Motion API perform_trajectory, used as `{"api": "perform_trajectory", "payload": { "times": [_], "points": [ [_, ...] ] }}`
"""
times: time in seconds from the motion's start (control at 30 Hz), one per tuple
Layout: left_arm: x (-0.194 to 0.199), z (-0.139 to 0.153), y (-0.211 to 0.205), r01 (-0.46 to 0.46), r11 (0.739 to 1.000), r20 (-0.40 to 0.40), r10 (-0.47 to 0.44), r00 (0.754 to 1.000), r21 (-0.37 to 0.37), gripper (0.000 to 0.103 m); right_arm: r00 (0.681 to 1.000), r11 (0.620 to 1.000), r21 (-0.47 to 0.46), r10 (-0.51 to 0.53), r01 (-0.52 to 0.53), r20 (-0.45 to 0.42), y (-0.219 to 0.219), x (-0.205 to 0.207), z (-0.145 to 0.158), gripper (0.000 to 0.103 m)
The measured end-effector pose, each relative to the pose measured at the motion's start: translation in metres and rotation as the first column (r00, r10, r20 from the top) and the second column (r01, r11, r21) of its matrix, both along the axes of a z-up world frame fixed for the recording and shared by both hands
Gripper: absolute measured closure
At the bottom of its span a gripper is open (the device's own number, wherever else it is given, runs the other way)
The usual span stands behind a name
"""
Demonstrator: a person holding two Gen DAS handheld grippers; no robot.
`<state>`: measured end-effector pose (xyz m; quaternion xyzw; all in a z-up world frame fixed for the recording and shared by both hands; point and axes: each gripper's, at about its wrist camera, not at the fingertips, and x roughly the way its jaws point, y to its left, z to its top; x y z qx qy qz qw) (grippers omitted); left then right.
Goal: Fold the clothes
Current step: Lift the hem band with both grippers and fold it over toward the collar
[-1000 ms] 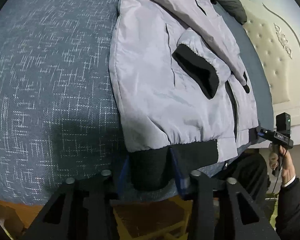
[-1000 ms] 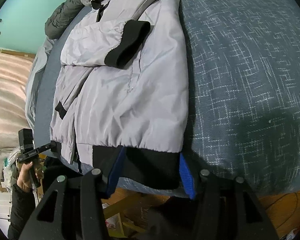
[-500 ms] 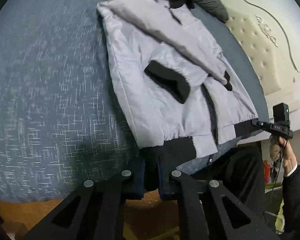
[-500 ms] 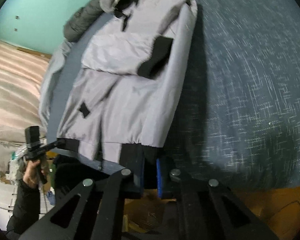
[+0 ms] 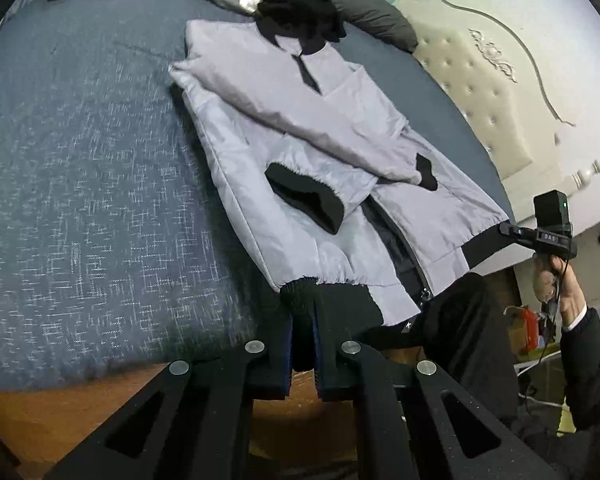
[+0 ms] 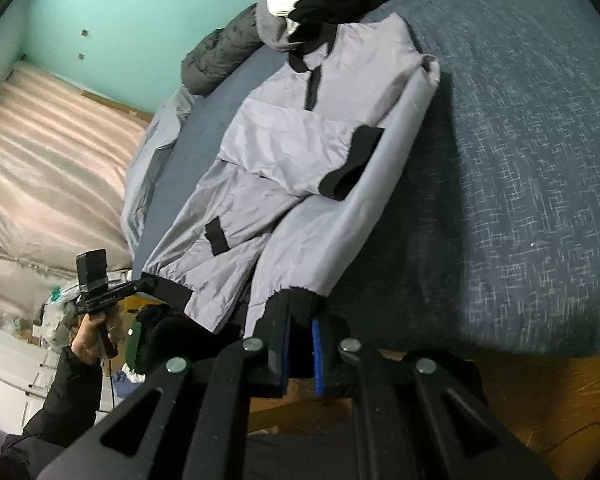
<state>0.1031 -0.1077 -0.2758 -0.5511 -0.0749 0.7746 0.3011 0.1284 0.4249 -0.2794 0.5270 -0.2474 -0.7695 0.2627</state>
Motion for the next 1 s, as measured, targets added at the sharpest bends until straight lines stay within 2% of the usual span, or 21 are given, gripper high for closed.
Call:
{"api": "perform_trajectory", "payload": {
  "times": [0.17, 0.43, 0.53, 0.67, 1.0],
  "points": [
    [0.002, 0.01, 0.006, 0.014, 1.0, -0.048, -0.015, 0.999, -0.011, 0.095, 0.998, 0.999, -0.004, 0.048, -0.048, -0.034, -0.005, 0.005, 0.015, 0.095],
    [0.022, 0.014, -0.004, 0.015, 1.0, -0.057, -0.015, 0.998, 0.005, 0.095, 0.99, 0.993, -0.012, 0.12, -0.121, -0.078, -0.011, 0.002, 0.035, 0.095],
    [0.017, 0.024, -0.006, 0.015, 1.0, -0.069, -0.014, 0.997, 0.009, 0.095, 0.987, 0.992, -0.016, 0.127, -0.129, -0.095, -0.008, -0.003, 0.042, 0.095],
    [-0.023, 0.028, 0.003, 0.019, 1.0, -0.085, -0.019, 0.996, 0.003, 0.095, 0.987, 0.993, -0.009, 0.116, -0.118, -0.111, -0.008, -0.029, 0.057, 0.095],
    [-0.108, 0.069, 0.015, 0.023, 1.0, -0.132, -0.022, 0.991, 0.007, 0.095, 0.985, 0.996, 0.01, 0.088, -0.088, -0.151, -0.008, -0.097, 0.094, 0.095]
  ]
}}
